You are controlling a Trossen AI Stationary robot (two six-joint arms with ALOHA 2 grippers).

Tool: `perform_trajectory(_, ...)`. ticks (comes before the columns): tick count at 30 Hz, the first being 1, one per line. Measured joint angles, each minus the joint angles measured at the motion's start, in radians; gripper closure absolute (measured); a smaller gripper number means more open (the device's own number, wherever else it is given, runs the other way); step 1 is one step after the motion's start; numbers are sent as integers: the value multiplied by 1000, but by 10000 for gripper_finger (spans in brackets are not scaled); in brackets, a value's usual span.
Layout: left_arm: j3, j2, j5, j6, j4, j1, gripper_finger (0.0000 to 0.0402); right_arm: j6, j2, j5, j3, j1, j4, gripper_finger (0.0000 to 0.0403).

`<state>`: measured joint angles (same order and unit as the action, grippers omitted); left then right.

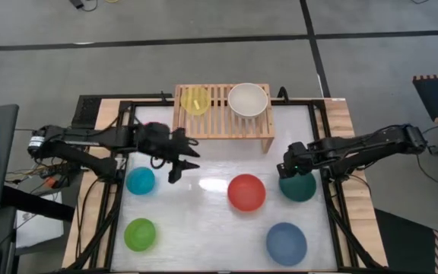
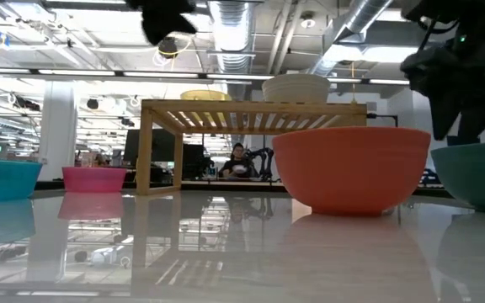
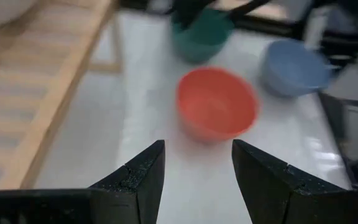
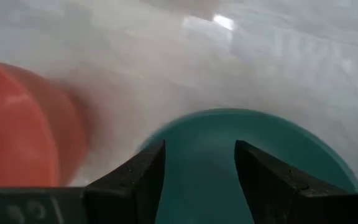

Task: Place and stack bowls onto a shelf
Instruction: Stack the green bowl on top of the white bowl on the shelf

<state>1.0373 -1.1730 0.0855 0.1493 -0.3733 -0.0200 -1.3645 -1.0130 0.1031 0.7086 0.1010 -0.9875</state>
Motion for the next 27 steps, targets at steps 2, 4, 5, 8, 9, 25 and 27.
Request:
perform_trajectory(2, 0, -42, 98, -43, 54, -26, 230, 16, -24, -23, 0, -12, 6, 185)
perform_trajectory(4, -1, -86, 144, -48, 113, -35, 230, 50, -45, -53, 0, -24, 8, 185)
perform_trajectory(5, -1, -104, 151, -40, 147, -35, 230, 74, -55, -68, 0, -28, 12, 185)
perform_trajectory(8, -1, -158, 143, -7, 259, -35, 230, 162, -75, -91, -1, -32, 65, 185)
perform_trajectory(9, -1, -180, 134, 8, 293, -35, 230, 195, -79, -94, -1, -32, 92, 185)
perform_trajectory(25, -1, -429, 6, 234, 622, -29, 230, 365, 0, -103, -1, -41, 94, 185)
perform_trajectory(27, -1, -434, -16, 239, 647, -20, 230, 397, 27, -115, -1, -28, 98, 185)
